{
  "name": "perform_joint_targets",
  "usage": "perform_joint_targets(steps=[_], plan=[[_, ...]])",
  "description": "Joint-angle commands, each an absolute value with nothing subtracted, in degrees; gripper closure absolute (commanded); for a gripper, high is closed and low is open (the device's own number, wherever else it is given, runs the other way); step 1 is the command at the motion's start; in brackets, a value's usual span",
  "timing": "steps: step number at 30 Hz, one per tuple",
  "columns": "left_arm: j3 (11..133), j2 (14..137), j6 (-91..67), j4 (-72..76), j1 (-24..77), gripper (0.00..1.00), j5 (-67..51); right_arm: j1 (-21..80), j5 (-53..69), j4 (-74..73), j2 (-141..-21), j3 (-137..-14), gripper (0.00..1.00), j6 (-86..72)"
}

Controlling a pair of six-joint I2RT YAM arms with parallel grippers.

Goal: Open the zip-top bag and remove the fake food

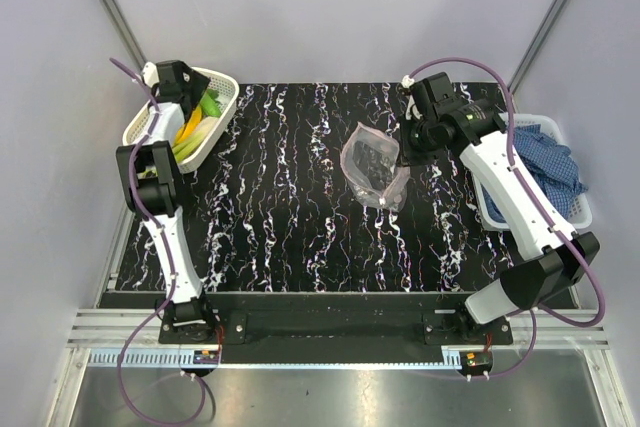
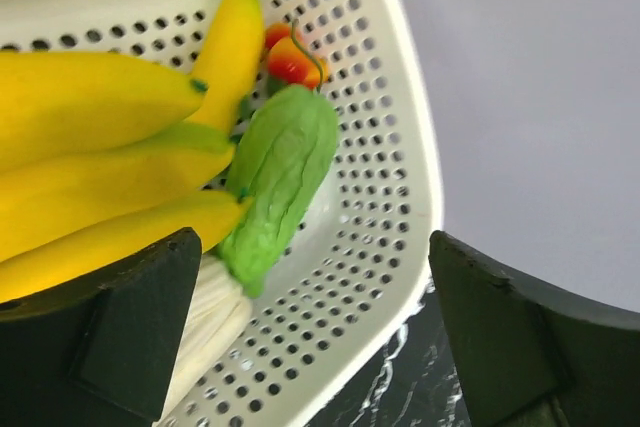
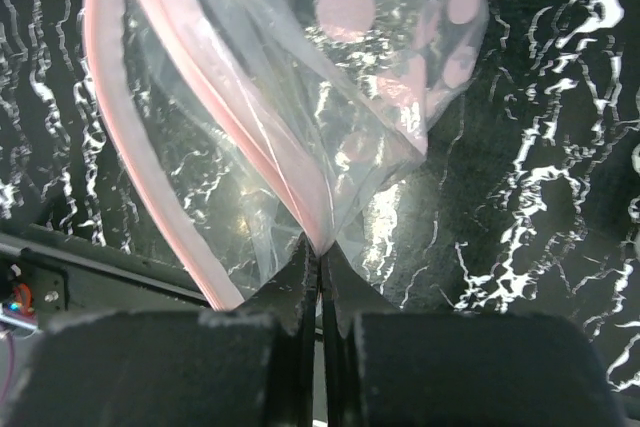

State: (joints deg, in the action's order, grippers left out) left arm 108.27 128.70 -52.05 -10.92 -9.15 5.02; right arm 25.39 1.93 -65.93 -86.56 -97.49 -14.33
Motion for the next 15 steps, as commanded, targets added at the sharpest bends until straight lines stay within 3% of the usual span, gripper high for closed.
perform_joint_targets(steps=[1,5,9,15], plan=[[109.3,124.4,-49.0,-15.3,-8.5,0.01,7.7,25.6,-2.3,-67.6,-86.6,-100.1,1.00,-13.8],[101.7,115.9,-50.5,-16.4,-6.0,0.01,5.7,25.5,-8.1,-70.0,-87.0,-102.5,1.00,-12.9],[91.0,106.8,-51.8,-16.3,1.2,0.01,1.3,25.5,-5.3,-68.8,-88.4,-104.1,0.99,-12.8],[72.1,87.0,-53.8,-15.8,13.2,0.01,-1.1,25.5,8.6,-62.9,-94.4,-106.8,0.68,-17.5]])
